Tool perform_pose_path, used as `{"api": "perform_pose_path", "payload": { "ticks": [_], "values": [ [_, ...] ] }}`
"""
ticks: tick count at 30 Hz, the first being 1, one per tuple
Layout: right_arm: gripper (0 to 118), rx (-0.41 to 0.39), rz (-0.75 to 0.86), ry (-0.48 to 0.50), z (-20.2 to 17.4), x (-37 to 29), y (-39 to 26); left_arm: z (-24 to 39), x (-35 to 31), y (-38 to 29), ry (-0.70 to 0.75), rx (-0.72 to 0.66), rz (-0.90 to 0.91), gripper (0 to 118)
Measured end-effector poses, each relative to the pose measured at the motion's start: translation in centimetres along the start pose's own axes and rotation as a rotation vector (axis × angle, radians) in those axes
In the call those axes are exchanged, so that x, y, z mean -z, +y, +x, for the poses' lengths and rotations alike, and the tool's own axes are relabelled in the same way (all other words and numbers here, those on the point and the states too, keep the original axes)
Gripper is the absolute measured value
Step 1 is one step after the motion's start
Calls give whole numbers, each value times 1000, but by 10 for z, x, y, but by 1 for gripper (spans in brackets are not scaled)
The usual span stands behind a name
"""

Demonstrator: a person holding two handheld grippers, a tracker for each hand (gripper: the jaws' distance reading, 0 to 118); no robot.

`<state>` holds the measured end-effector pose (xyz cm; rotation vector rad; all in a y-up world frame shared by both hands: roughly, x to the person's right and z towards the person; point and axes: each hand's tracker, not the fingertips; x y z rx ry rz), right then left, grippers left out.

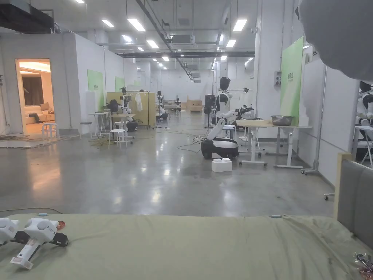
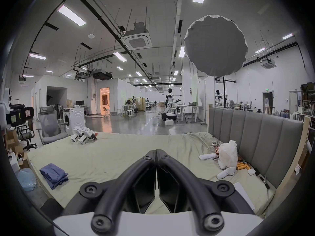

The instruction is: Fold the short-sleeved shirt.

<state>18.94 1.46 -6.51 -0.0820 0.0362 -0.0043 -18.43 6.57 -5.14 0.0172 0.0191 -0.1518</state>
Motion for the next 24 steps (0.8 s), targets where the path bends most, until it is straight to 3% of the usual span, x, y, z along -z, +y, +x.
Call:
{"api": "perform_pose_path", "payload": {
  "ticks": [15, 16, 17, 18, 19, 21, 24],
  "values": [
    [1, 17, 5, 16, -1, 0, 2, 2, 2, 1, -20, 0, -15, 0],
    [6, 16, 8, 29, -1, 0, 4, 2, 2, 2, -26, -5, -15, 0],
    [22, 13, 10, 25, -2, 0, 6, 1, 2, 3, -30, -11, -14, 2],
    [57, 7, 19, 18, -3, 0, 8, 1, 2, 5, -32, -14, -10, 10],
    [78, 2, 22, 18, -3, 1, 11, 1, 2, 7, -34, -16, -9, 19],
    [83, -2, 36, 26, -2, 0, 15, 1, 4, 9, -31, -16, -6, 53],
    [83, 25, 51, 37, -2, 0, 19, 1, 5, 8, -42, -32, -5, 69]
  ]
}}
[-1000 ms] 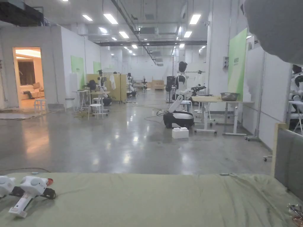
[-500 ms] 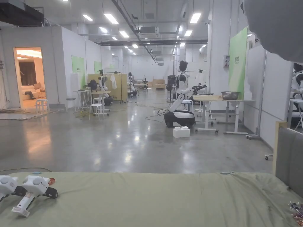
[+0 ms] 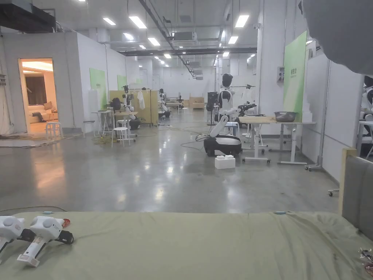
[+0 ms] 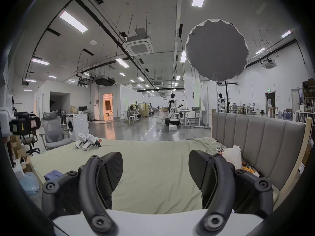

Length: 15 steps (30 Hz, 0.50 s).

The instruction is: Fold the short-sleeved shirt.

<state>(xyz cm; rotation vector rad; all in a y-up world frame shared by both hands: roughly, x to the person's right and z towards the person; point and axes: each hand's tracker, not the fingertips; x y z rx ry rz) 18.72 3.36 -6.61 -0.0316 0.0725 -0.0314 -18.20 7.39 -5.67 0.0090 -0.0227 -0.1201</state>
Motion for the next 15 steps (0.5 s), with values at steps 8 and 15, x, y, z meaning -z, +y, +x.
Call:
{"api": "perform_pose_path", "payload": {
  "ticks": [8, 15],
  "values": [
    [116, 75, -79, 29, 4, 7, -21, 8, 2, -19, -32, -3, -19, 118],
    [117, 84, -75, 27, 4, 5, -23, 5, 3, -15, -40, -42, -16, 118]
  ]
}}
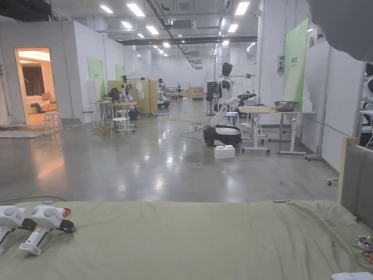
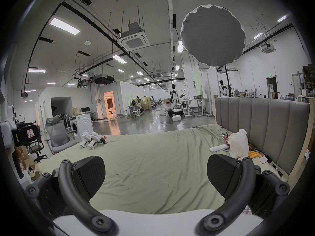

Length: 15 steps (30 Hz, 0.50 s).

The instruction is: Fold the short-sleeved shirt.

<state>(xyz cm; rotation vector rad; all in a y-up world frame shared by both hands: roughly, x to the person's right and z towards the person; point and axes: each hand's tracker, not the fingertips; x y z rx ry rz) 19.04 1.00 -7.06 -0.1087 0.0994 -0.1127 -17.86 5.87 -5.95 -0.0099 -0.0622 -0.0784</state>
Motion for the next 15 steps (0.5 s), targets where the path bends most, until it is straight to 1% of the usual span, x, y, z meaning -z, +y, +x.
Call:
{"api": "perform_pose_path", "payload": {
  "ticks": [9, 15],
  "values": [
    [117, 13, 16, -16, 0, -1, 2, -5, -1, 4, 17, -12, 12, 118],
    [117, -1, 14, -6, -4, -3, 3, -5, 0, 2, 8, -19, 4, 118]
  ]
}}
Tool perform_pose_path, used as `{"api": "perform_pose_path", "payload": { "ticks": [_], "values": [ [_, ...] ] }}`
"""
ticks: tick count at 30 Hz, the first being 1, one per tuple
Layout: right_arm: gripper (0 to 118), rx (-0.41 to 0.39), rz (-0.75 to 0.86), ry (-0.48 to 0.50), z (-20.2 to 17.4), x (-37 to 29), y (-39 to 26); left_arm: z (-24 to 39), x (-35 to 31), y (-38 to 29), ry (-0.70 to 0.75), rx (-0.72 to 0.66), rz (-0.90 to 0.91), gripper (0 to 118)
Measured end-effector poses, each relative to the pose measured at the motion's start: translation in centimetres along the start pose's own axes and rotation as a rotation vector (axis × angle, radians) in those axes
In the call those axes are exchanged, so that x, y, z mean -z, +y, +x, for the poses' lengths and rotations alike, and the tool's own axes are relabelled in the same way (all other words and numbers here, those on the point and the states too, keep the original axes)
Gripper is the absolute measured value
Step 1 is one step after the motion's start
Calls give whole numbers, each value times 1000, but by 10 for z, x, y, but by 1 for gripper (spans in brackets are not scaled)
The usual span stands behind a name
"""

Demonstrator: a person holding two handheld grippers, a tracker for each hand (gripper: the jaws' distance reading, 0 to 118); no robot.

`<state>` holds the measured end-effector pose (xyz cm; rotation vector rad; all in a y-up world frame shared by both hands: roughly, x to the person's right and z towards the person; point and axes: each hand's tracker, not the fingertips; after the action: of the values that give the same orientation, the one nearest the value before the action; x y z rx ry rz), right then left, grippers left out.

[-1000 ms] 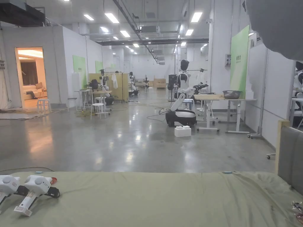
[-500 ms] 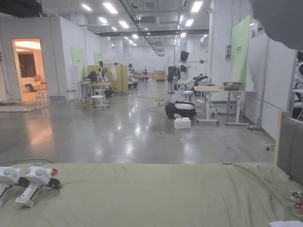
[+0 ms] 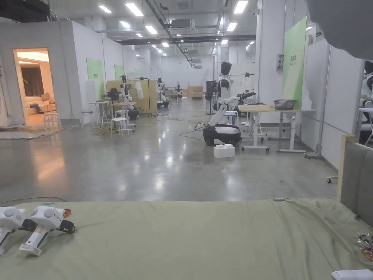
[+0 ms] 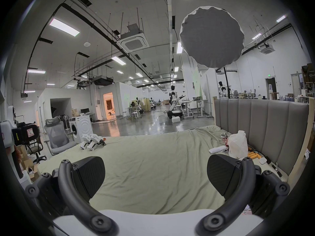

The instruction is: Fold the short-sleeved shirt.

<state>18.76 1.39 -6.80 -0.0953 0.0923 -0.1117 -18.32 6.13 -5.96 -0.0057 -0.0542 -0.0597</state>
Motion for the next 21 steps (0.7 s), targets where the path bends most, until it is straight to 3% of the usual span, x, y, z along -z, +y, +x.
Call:
{"api": "perform_pose_path", "payload": {
  "ticks": [2, 9, 13, 17, 21],
  "values": [
    [118, 6, -5, 12, 1, 1, 3, 0, 0, 0, -3, -1, -2, 118],
    [118, 148, -23, 51, 4, 3, 18, -2, 3, -1, -24, -32, -23, 118],
    [118, 290, -126, -61, 3, 9, 26, -3, 5, -2, -20, -56, -42, 118],
    [118, 365, -353, -202, 0, 20, 37, -4, 5, -2, -25, -75, -42, 118],
    [118, 400, -309, -147, 3, 21, 33, -3, 6, -1, -30, -70, -45, 118]
  ]
}}
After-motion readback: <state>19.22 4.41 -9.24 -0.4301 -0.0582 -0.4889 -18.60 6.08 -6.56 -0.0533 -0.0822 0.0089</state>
